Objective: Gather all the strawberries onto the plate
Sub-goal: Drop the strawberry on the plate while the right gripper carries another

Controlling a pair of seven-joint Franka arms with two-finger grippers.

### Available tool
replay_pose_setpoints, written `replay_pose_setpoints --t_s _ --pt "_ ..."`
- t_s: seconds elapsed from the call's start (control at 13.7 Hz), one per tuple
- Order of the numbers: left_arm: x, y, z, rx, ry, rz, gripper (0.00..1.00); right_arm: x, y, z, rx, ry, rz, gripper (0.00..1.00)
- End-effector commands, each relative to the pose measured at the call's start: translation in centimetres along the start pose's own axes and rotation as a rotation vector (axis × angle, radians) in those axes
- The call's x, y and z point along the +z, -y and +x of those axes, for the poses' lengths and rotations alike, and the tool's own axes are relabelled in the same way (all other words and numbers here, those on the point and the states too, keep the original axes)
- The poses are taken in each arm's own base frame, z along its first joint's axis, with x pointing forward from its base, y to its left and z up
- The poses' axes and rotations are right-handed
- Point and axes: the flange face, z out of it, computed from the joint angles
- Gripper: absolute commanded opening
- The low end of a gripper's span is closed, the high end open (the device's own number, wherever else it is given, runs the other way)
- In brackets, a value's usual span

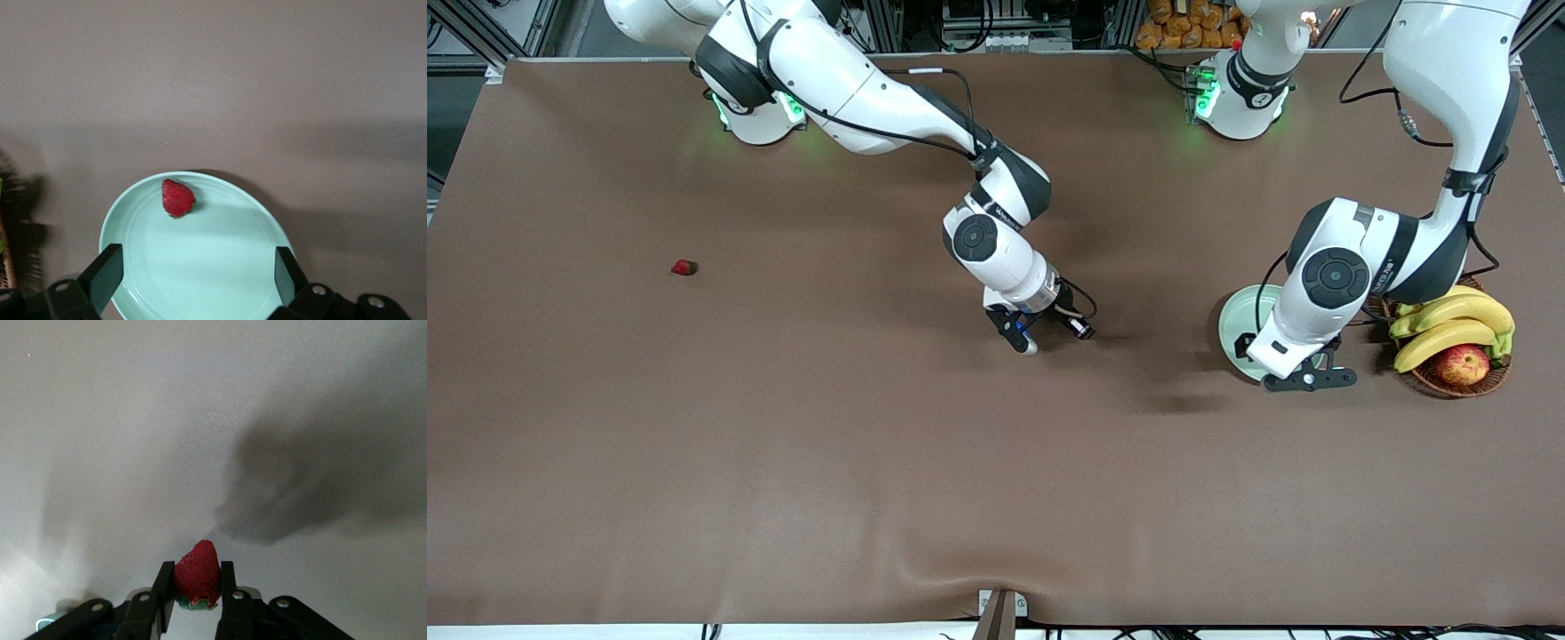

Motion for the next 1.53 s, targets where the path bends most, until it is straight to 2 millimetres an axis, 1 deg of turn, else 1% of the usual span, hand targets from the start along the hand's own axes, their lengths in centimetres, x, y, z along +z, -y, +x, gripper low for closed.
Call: replay_pose_setpoints --t_s 0.0,0.07,0.15,0.22,0.29,0.36,0.44,0.51,0.58,0.66,0.73,0.8,1.02,1.17,1.24,1.38,1.46 --pt "-2.4 -0.8 0.9 -0.036 0.047 -0.041 1.0 -0.2 1.0 -0.4 0.027 -0.026 0.028 0.9" --pt "-3.0 -1.0 1.2 -0.045 0.054 -0.048 1.0 -0.2 1.0 -0.3 -0.002 -0.043 0.028 1.0" --pt "-3.4 -1.8 1.0 -0.041 0.064 -0.06 1.0 -0.7 1.4 0.4 -0.024 -0.061 0.025 1.0" --pt "-3.6 -2.4 0.9 -0.042 0.07 -0.075 1.0 -1.9 2.2 0.9 -0.023 -0.067 0.039 1.0" --pt "-3.8 -3.1 0.7 -0.051 0.078 -0.093 1.0 -3.0 2.8 2.2 -0.008 -0.075 0.025 1.0" --pt "-4.0 -4.0 0.4 -0.051 0.084 -0.11 1.0 -3.7 3.0 3.5 0.007 -0.08 -0.028 1.0" --pt "-4.1 -4.9 0.2 -0.056 0.088 -0.12 1.0 -4.9 3.5 4.9 0.023 -0.086 -0.062 1.0" --pt "-4.2 -5.8 -0.1 -0.068 0.09 -0.12 1.0 -6.1 4.0 7.1 0.044 -0.095 -0.071 1.0" --pt "-3.8 -6.8 -0.4 -0.083 0.1 -0.119 1.0 -8.1 5.0 9.2 0.056 -0.101 -0.055 1.0" --pt "-3.6 -7.7 -0.7 -0.096 0.107 -0.116 1.0 -9.2 5.3 9.4 0.042 -0.084 -0.069 1.0" --pt "-3.4 -8.6 -1.1 -0.108 0.113 -0.114 1.0 -10.2 5.4 11.3 0.027 -0.091 -0.104 1.0" --pt "-3.4 -9.5 -1.4 -0.129 0.116 -0.111 1.0 -11.2 5.3 12.2 0.007 -0.093 -0.144 1.0" --pt "-3.5 -13.9 -3.3 -0.192 0.127 -0.1 1.0 -13.6 4.9 15.5 -0.041 -0.123 -0.244 1.0" --pt "-3.9 -17.6 -4.2 -0.284 0.151 -0.122 1.0 -16.2 4.9 18.0 -0.083 -0.129 -0.286 1.0" --pt "-3.7 -19.5 -4.8 -0.346 0.156 -0.126 1.0 -18.0 4.6 19.8 -0.109 -0.113 -0.331 1.0" --pt "-3.6 -23.0 -5.4 -0.454 0.165 -0.141 1.0 -22.0 3.3 23.1 -0.174 -0.052 -0.447 1.0" --pt "-3.0 -24.4 -5.8 -0.5 0.172 -0.146 1.0 -24.2 2.7 24.7 -0.198 -0.037 -0.488 1.0"
